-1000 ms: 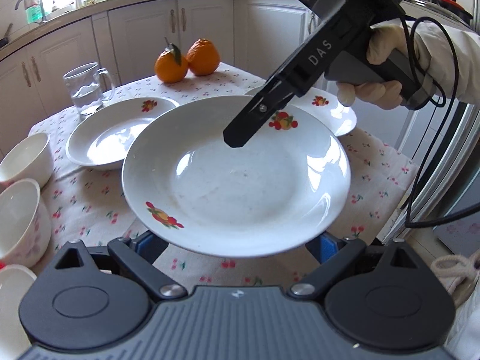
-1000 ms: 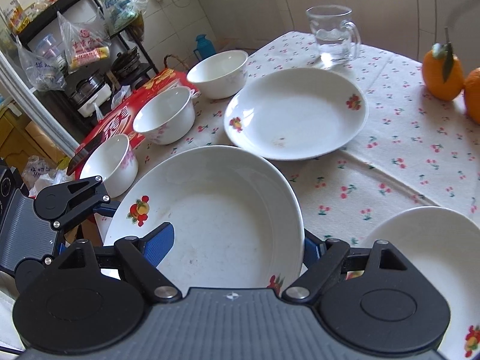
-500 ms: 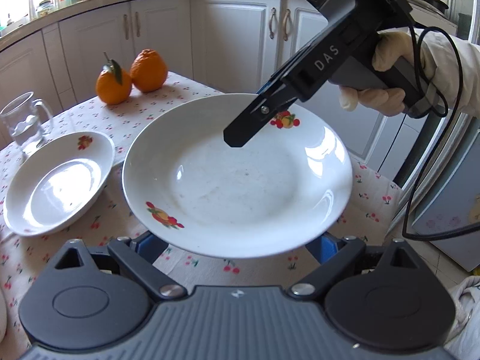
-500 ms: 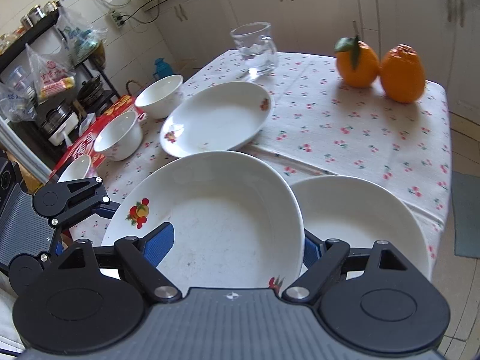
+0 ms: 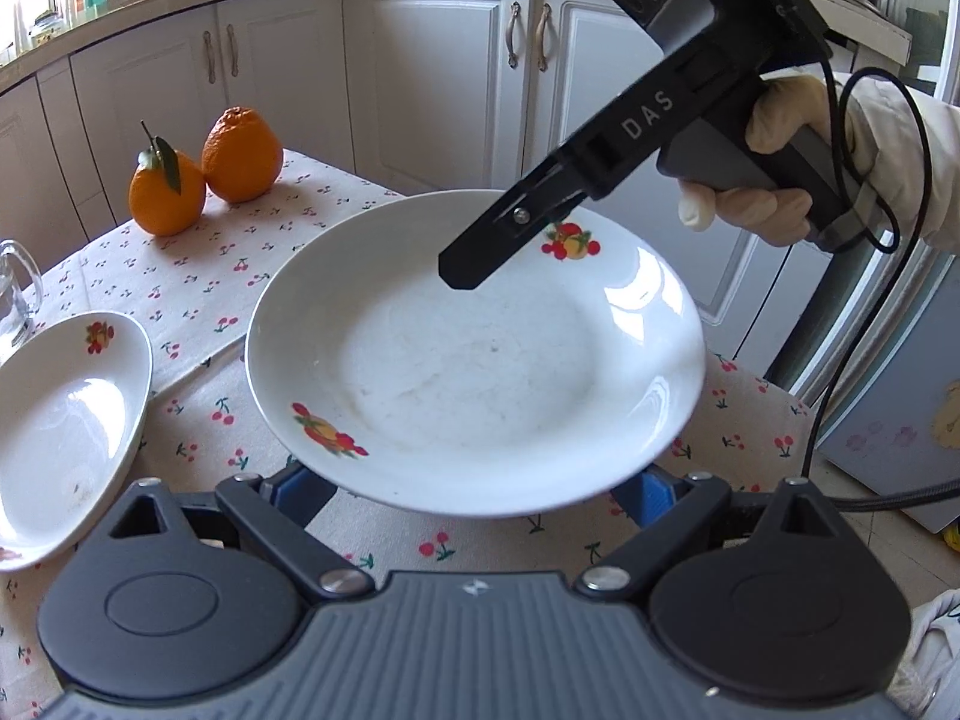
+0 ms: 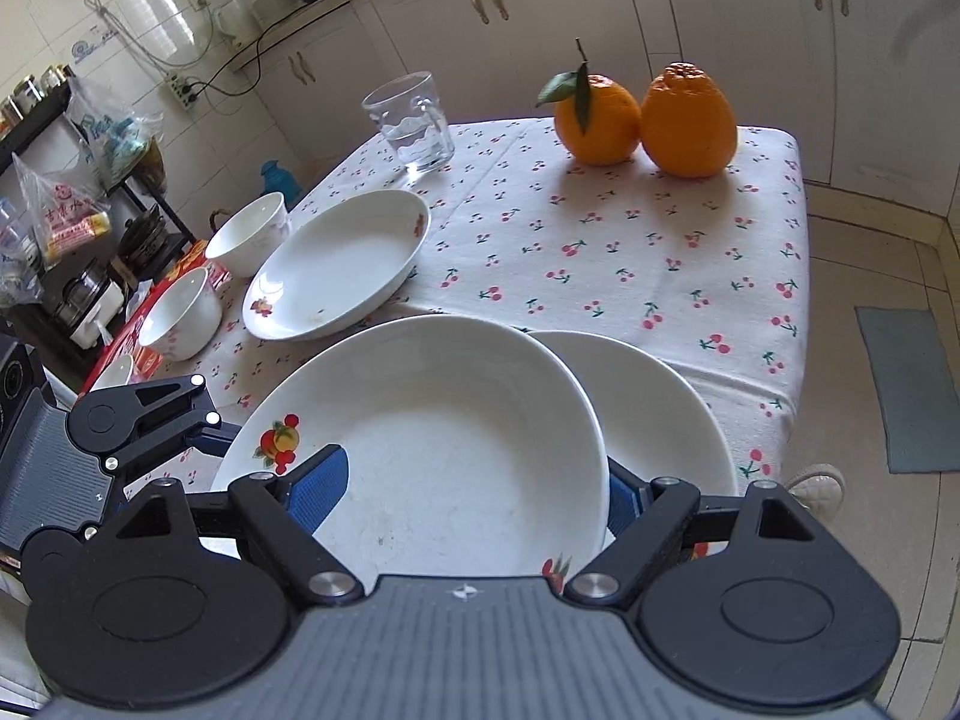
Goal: Organize plates and bowls
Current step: 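Carry the fruit-decal plate over the stained plate and lower it on top, then open the right gripper and withdraw it from the stacked plates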
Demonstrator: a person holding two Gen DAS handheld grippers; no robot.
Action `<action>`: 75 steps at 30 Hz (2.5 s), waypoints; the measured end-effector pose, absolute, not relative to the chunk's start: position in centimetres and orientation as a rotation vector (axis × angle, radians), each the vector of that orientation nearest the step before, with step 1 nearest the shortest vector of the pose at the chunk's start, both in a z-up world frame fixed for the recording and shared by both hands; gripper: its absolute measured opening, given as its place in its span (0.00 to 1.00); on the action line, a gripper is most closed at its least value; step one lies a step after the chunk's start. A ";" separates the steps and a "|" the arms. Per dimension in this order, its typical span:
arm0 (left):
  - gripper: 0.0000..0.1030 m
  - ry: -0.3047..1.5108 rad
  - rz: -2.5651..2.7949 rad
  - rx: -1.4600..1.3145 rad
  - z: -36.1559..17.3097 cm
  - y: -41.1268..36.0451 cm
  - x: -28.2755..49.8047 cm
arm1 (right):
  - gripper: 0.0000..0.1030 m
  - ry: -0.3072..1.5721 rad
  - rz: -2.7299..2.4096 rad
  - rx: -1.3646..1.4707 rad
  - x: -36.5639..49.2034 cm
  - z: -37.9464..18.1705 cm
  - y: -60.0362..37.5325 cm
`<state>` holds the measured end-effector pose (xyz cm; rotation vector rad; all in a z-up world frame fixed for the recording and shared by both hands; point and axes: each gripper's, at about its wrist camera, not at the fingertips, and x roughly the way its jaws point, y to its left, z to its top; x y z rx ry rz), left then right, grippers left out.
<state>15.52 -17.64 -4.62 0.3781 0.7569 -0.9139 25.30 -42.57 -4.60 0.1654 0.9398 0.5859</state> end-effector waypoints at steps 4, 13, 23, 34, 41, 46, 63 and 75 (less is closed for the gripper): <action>0.93 0.764 -0.921 0.378 -4.6 -18.2 16.0 | 0.87 0.933 0.577 0.177 25.4 -4.9 -43.2; 0.93 0.785 -0.936 0.389 -5.2 -19.2 16.7 | 0.87 0.931 0.550 0.209 25.5 -6.0 -44.6; 0.93 0.776 -0.937 0.402 -5.6 -19.4 17.4 | 0.87 0.939 0.516 0.227 24.8 -6.4 -45.2; 0.95 0.750 -0.948 0.388 -5.8 -19.1 17.3 | 0.87 0.936 0.459 0.235 23.1 -6.0 -45.5; 0.95 0.741 -0.952 0.383 -5.9 -19.1 17.3 | 0.87 0.938 0.422 0.240 22.2 -5.8 -45.5; 0.95 0.742 -0.950 0.374 -5.9 -19.1 17.3 | 0.87 0.933 0.393 0.238 21.7 -5.5 -45.3; 0.94 0.681 -0.921 0.401 -5.4 -18.7 15.8 | 0.89 0.944 0.292 0.126 19.6 -4.9 -43.2; 0.94 0.644 -0.861 0.387 -4.9 -16.5 14.0 | 0.91 0.961 0.255 0.130 18.7 -5.2 -43.1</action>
